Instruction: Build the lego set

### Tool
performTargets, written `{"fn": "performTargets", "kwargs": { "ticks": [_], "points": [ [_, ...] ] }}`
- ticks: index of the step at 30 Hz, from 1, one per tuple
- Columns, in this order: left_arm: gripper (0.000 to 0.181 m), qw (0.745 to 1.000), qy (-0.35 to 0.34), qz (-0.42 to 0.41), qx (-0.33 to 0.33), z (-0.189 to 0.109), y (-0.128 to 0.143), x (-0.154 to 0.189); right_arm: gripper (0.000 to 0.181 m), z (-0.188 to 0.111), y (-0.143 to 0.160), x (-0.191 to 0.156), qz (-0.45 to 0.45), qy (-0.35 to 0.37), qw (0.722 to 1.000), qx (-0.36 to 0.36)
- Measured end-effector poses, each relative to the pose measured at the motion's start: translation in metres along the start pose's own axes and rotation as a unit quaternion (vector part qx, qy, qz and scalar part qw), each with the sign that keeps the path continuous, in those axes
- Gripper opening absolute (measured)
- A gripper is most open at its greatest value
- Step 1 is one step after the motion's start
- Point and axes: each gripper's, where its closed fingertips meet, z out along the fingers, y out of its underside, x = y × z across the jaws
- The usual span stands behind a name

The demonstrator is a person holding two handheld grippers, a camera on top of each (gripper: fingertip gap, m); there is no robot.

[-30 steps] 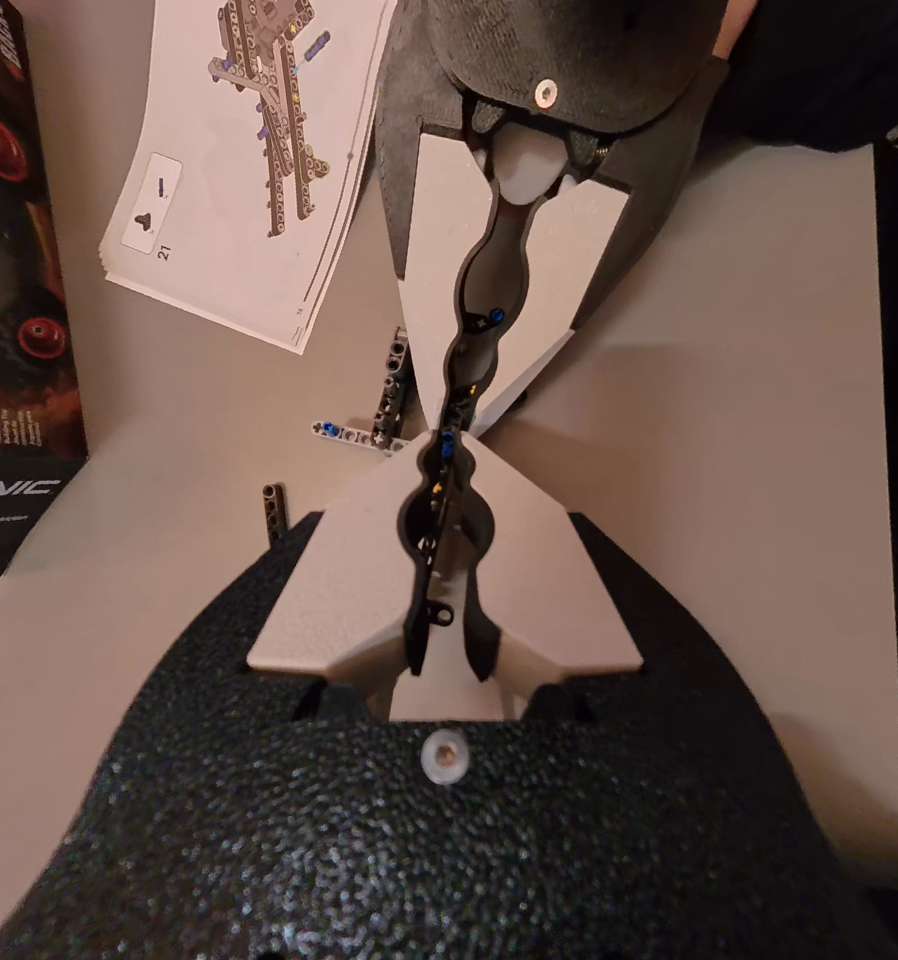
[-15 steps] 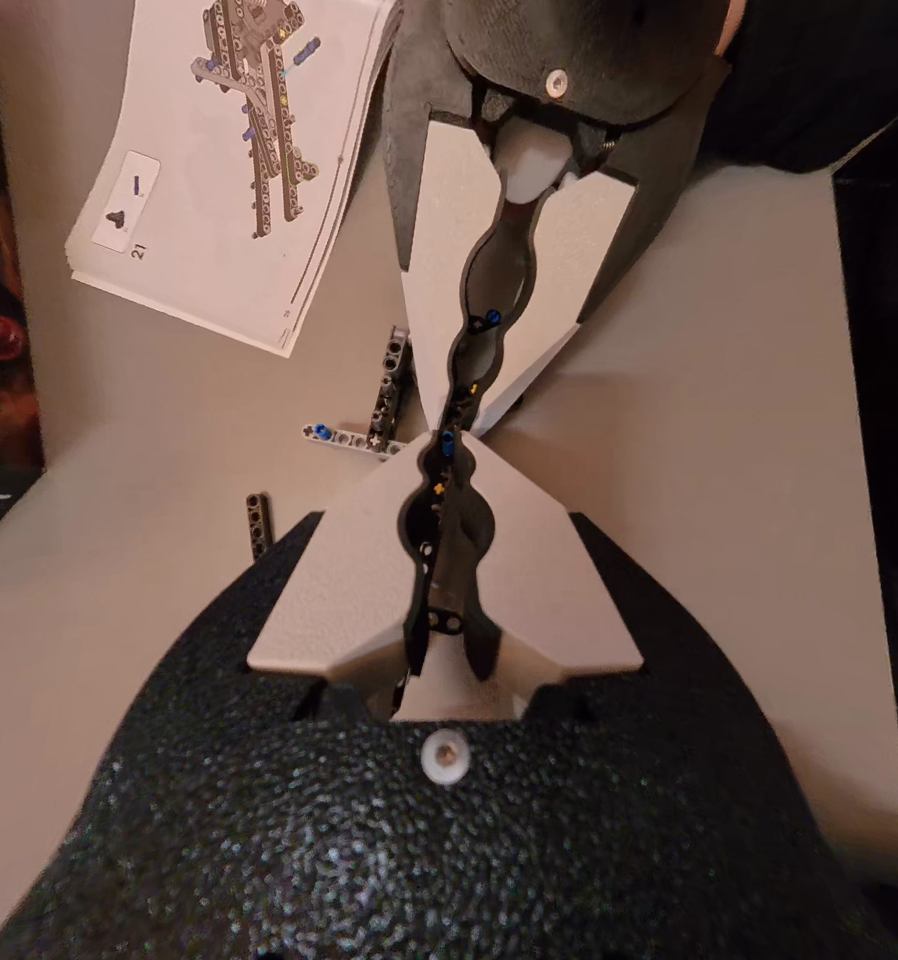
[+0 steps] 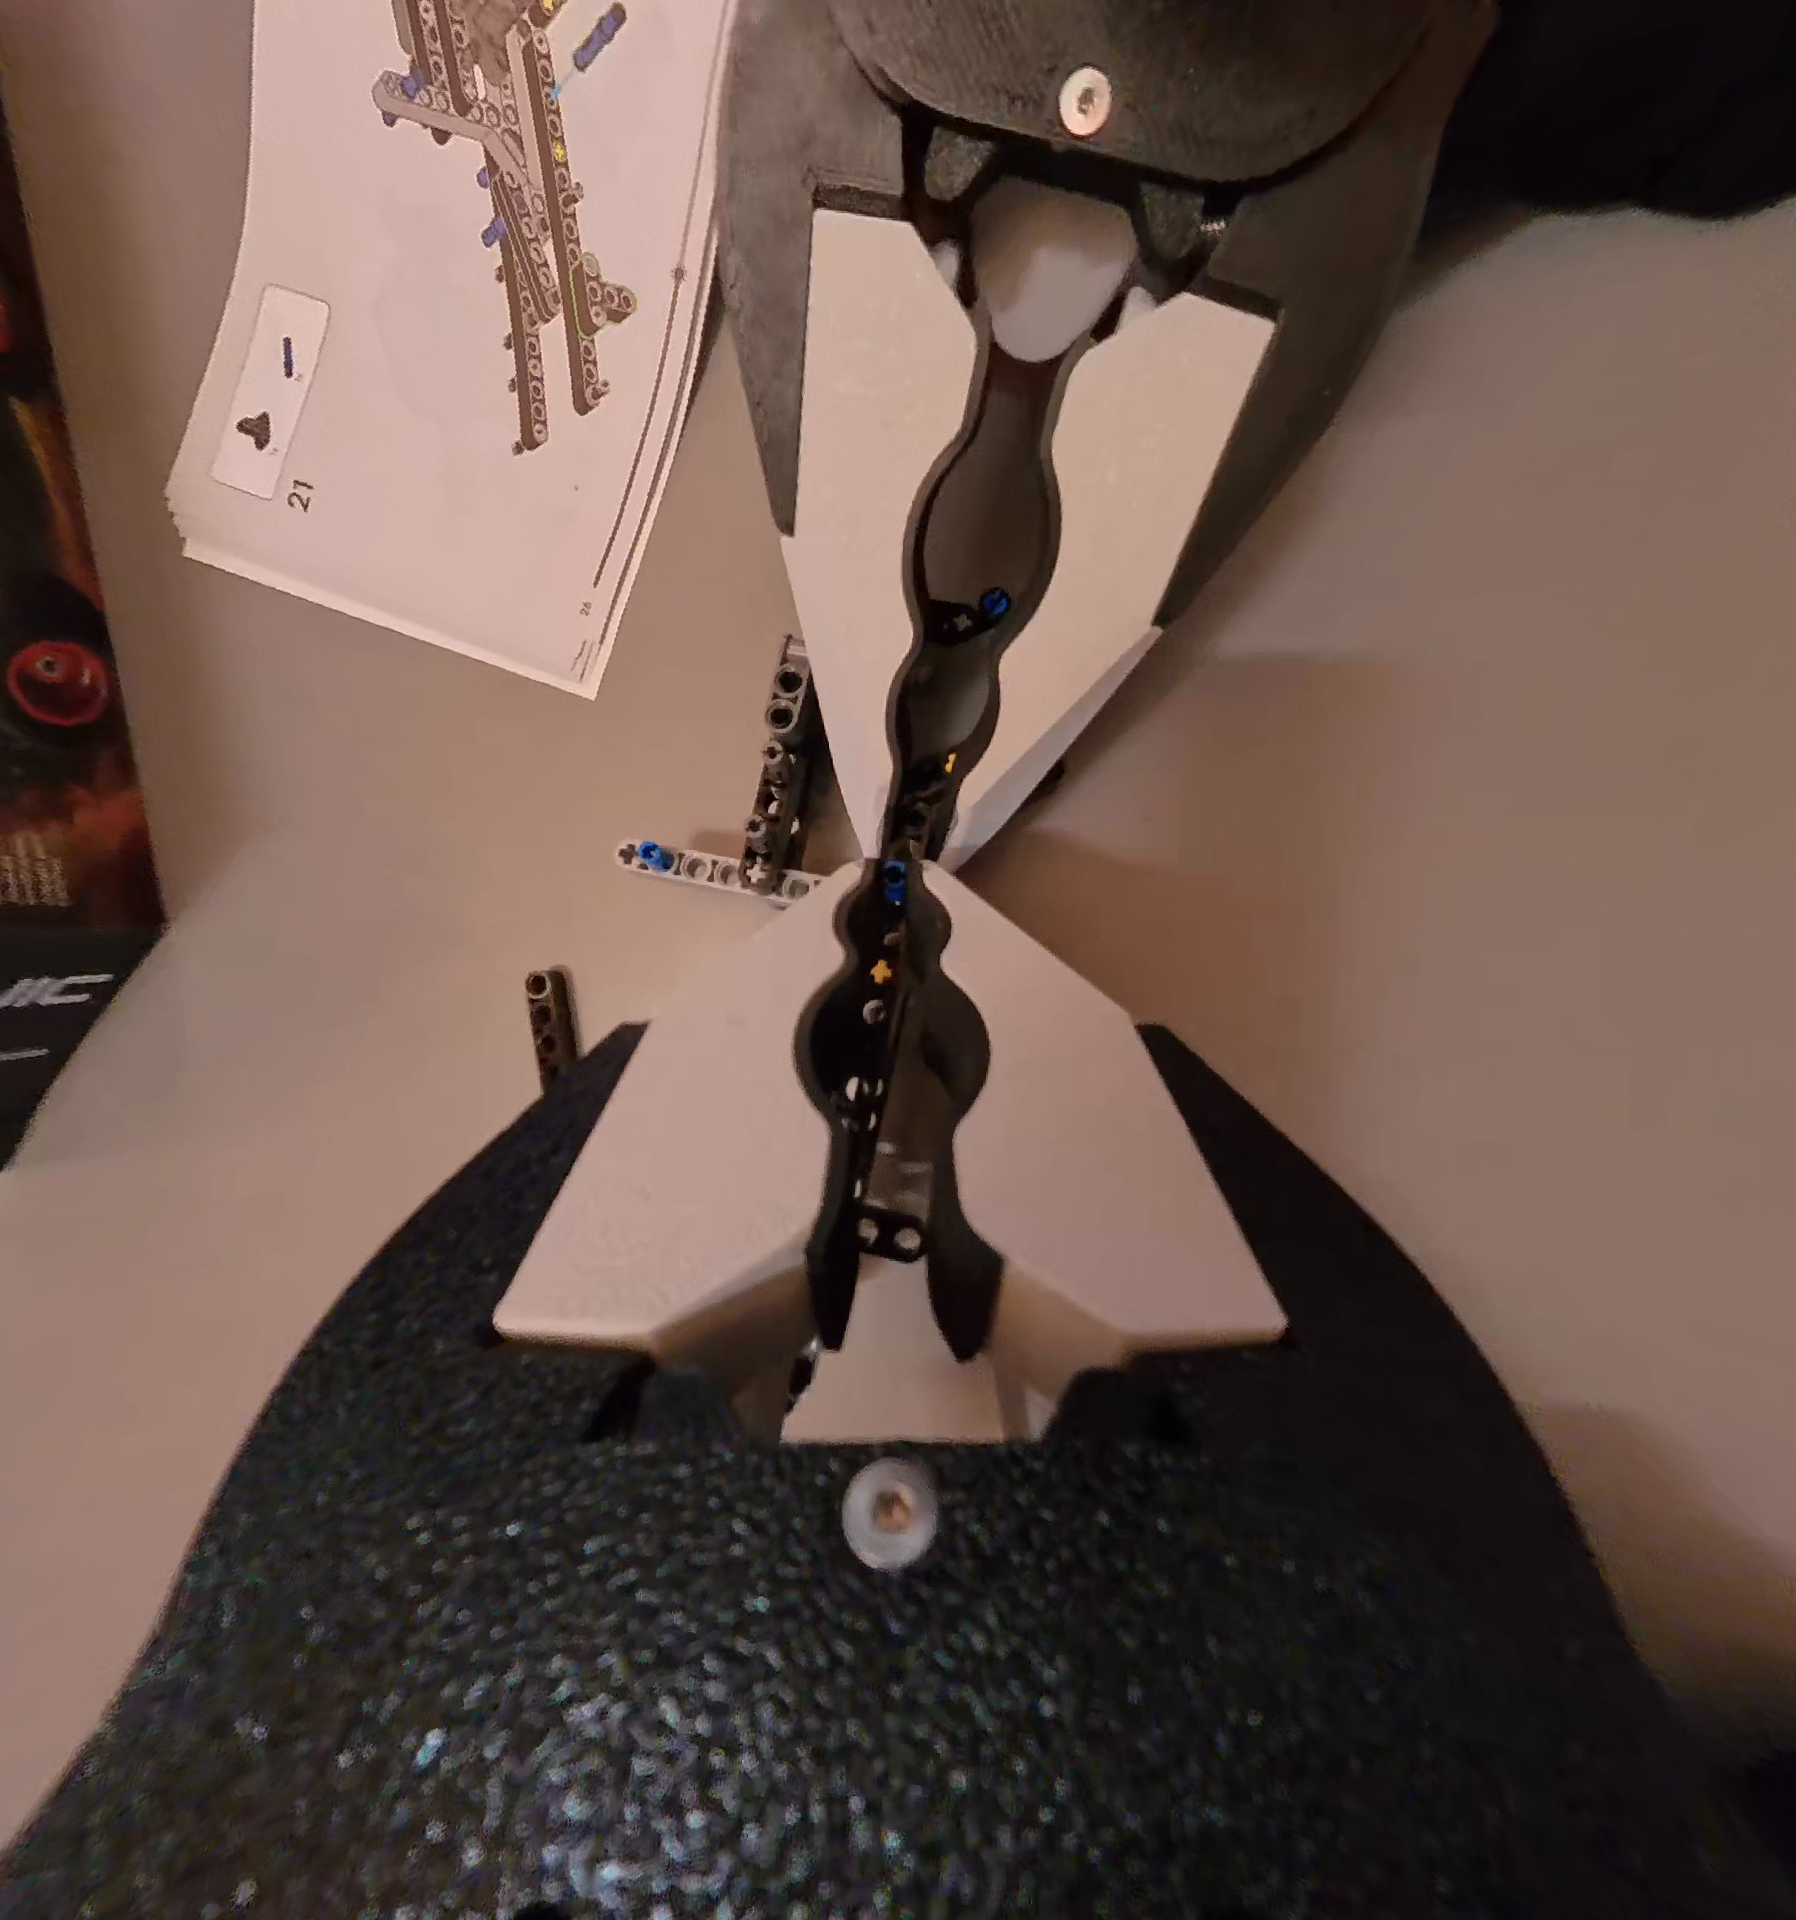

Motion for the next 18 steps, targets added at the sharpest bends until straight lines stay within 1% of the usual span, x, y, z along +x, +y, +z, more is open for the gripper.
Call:
{"fn": "performTargets", "kwargs": {
  "ticks": [3,4,7,9,12,14,18],
  "points": [
    [0.001,0.999,0.023,-0.026,0.019,0.0,0.0,0.0,0.005,0.0,0.0,0.0,0.001,0.0,1.0,0.0],
    [0.001,1.0,0.016,-0.02,0.016,0.0,0.0,0.0,0.005,0.0,0.0,0.0,0.001,0.0,1.0,0.0],
    [0.001,1.0,-0.017,0.007,-0.02,0.0,0.001,0.0,0.005,0.0,0.0,0.0,0.0,0.0,1.0,0.0],
    [0.001,0.999,-0.019,0.003,-0.027,0.0,0.001,0.0,0.005,0.0,0.0,0.0,0.0,0.0,1.0,0.0],
    [0.001,1.0,-0.002,-0.016,0.002,0.0,-0.001,0.0,0.005,0.0,0.0,0.0,-0.001,0.001,1.0,0.004],
    [0.006,0.999,0.007,-0.028,0.02,-0.003,-0.001,-0.002,0.006,0.001,-0.002,0.001,0.004,0.004,1.0,0.013],
    [0.016,0.999,-0.024,-0.023,0.02,-0.018,-0.002,-0.009,0.005,0.002,-0.002,0.001,-0.001,0.003,1.0,0.014]
  ]
}}
